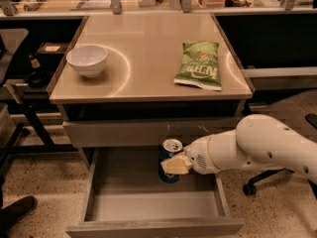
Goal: Place pepsi can into middle drawer
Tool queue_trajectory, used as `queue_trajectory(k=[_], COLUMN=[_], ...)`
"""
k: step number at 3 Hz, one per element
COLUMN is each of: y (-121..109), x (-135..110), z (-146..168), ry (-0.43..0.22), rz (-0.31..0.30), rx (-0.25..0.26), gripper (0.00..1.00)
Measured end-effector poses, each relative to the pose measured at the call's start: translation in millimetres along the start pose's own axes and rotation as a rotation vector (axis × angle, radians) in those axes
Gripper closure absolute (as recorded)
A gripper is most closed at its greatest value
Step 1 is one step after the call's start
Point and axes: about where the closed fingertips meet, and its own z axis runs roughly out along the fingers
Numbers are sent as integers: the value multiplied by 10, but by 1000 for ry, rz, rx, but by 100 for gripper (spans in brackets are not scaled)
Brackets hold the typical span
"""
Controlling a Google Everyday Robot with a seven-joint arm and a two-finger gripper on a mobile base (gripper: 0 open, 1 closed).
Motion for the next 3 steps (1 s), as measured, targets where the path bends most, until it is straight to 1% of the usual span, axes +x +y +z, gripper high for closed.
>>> queue_trajectory(k=[1,2,3], y=[-91,-294,-445], x=[257,347,350], z=[302,547,800], ry=[15,-5,-45], rz=[74,136,182], rx=[63,156,214], gripper=[100,100,100])
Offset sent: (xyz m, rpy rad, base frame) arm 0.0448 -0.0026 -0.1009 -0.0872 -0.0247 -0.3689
